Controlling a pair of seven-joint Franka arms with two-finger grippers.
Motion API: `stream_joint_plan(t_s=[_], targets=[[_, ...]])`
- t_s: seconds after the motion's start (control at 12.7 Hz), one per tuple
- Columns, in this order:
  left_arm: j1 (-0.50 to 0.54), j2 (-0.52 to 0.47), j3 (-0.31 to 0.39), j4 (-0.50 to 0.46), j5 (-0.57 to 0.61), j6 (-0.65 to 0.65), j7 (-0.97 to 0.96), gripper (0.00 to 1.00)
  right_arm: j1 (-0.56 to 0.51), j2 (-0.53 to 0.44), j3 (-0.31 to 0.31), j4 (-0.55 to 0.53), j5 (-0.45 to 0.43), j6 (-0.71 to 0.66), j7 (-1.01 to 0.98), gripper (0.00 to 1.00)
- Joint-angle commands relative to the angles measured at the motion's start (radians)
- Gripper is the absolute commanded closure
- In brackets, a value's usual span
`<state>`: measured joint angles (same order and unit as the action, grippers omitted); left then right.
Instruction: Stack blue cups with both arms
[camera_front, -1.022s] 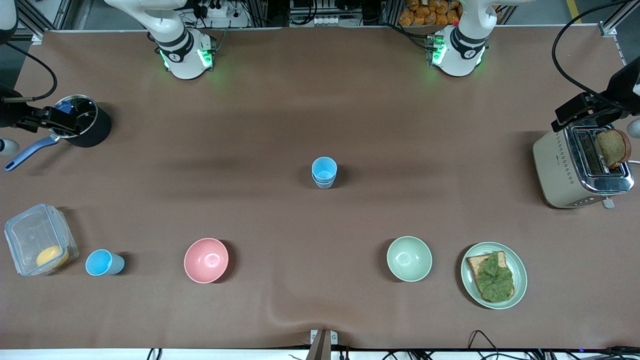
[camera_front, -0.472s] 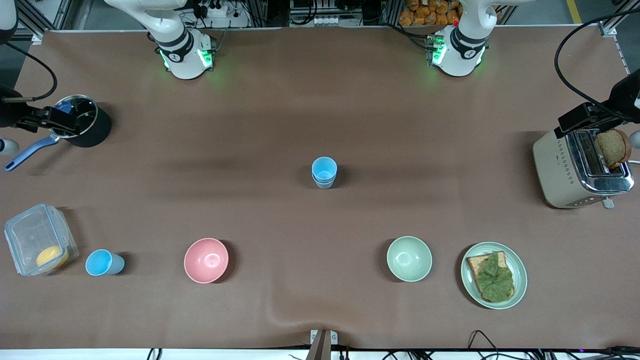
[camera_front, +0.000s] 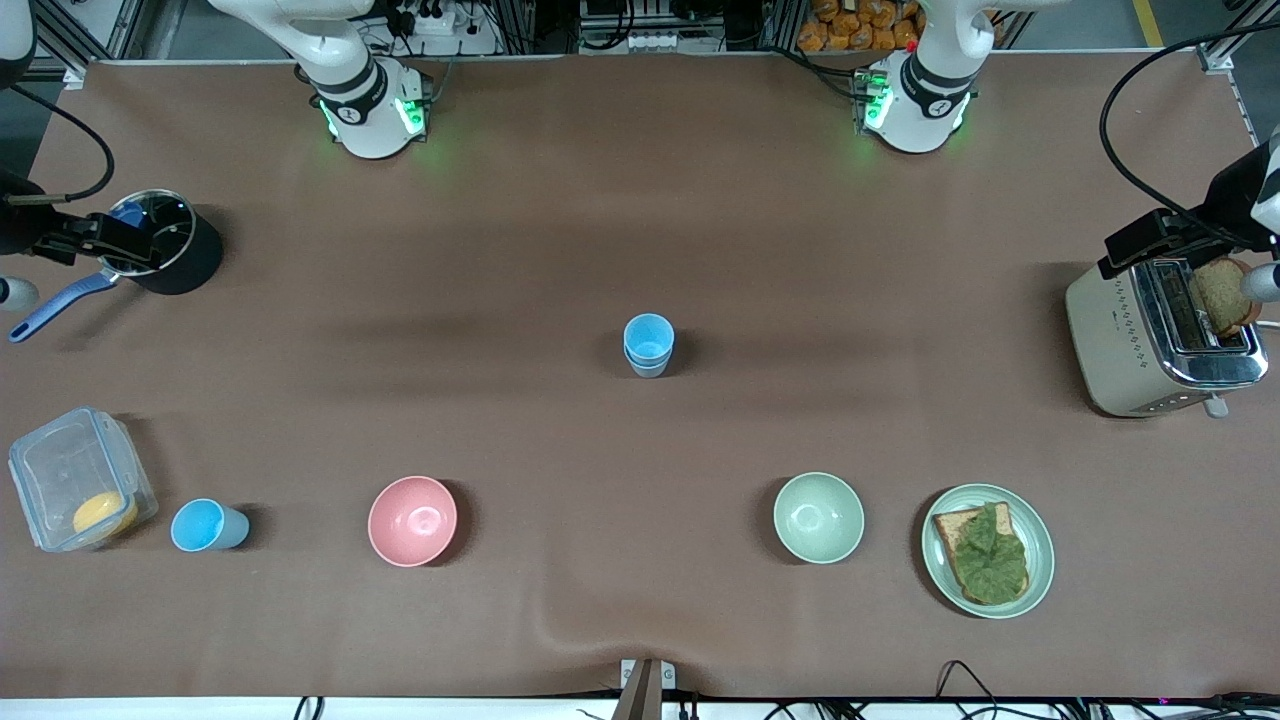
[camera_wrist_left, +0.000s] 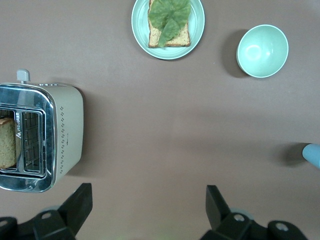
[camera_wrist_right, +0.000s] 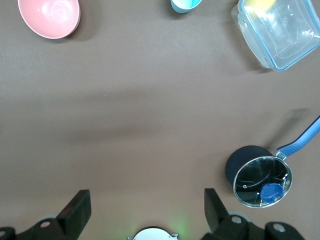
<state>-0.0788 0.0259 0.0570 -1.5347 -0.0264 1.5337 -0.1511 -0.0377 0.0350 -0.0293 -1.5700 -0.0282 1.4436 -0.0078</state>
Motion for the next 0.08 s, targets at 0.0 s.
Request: stream_joint_plan(t_s=[0.0], targets=[[-0.003,0.009,-0.003,0.022,0.028,-0.009,-0.018,0.00,-0.024,-0.007,0.019,-0.004,-0.016,-0.005,-0.006,0.00]])
